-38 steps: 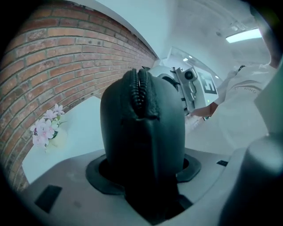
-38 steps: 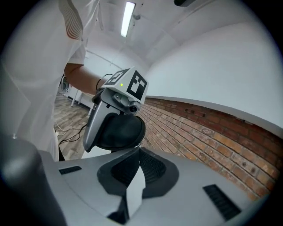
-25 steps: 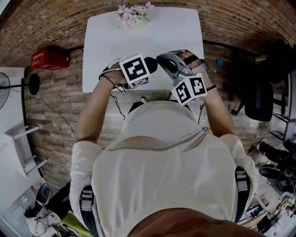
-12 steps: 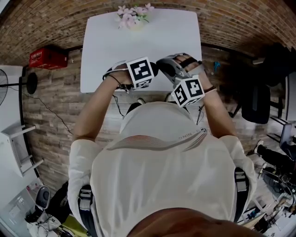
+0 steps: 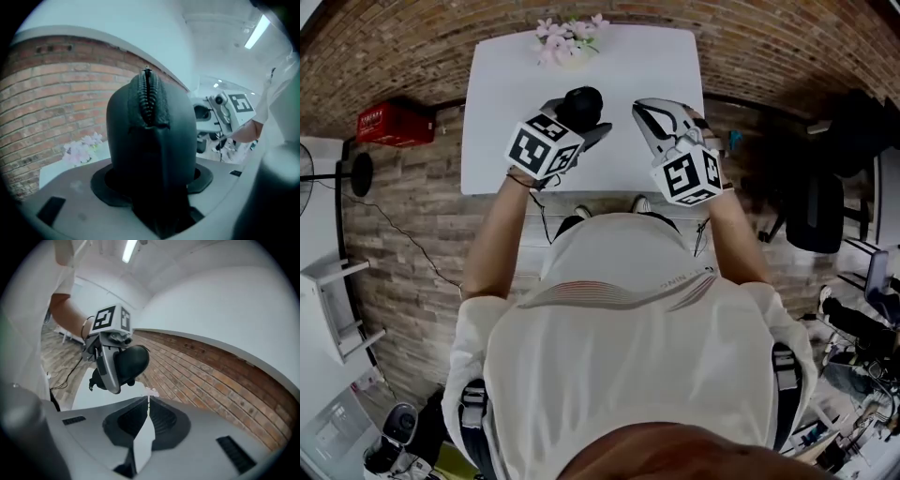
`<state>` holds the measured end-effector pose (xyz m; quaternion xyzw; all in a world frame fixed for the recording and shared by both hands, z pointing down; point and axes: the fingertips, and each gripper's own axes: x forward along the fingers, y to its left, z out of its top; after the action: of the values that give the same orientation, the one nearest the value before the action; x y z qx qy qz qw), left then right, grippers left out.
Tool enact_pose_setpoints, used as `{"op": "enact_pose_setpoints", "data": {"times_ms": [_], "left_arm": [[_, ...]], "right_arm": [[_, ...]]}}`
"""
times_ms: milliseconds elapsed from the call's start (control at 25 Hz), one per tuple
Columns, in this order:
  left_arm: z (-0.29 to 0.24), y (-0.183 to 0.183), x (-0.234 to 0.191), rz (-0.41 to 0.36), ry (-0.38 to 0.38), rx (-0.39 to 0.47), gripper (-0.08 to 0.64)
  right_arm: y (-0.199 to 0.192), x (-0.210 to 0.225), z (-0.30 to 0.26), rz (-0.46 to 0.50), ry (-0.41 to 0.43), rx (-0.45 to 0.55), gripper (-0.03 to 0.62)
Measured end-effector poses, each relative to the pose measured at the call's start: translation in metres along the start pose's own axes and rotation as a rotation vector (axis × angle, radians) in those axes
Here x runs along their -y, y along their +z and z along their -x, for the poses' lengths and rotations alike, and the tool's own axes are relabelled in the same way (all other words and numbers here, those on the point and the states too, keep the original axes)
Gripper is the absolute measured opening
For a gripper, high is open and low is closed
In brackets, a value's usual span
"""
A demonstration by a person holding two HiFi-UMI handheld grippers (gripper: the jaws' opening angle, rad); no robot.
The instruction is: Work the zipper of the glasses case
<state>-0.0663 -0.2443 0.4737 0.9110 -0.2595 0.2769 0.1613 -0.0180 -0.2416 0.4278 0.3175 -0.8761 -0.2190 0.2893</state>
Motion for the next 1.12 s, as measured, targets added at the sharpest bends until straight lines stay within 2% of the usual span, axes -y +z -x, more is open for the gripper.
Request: {"op": "enact_pose_setpoints", "data": {"times_ms": [160, 320, 440, 560, 680, 800, 1120], "left_arm": [[0.047, 0.050, -0.031, 0.047, 0.173, 0.296, 0.265], [0.099, 0.071, -0.049, 0.076, 0.322, 0.505, 0.265], [0.138, 0.070, -0.058, 0.131, 0.426, 0.634, 0.265], [0.163, 0.058, -0.062, 0.158, 0.508, 0.682, 0.265], [0.171, 0.049, -0.063, 0.157, 0.550, 0.697, 0.265], [0.170, 0.045, -0.060, 0.163, 0.548, 0.699, 0.265], [0.164, 0.048, -0.052, 0.136, 0.533, 0.683, 0.265]], "right_arm": [[0.011, 0.038, 0.009, -0.206, -0.099, 0.041, 0.052], [0.017, 0.071, 0.021, -0.406, -0.166, 0.110, 0.051], [0.017, 0.091, 0.034, -0.509, -0.230, 0.154, 0.051], [0.012, 0.105, 0.049, -0.605, -0.288, 0.190, 0.051], [0.008, 0.115, 0.058, -0.655, -0.331, 0.206, 0.051], [0.008, 0.116, 0.061, -0.655, -0.346, 0.204, 0.051], [0.008, 0.107, 0.059, -0.650, -0.320, 0.194, 0.051]]}}
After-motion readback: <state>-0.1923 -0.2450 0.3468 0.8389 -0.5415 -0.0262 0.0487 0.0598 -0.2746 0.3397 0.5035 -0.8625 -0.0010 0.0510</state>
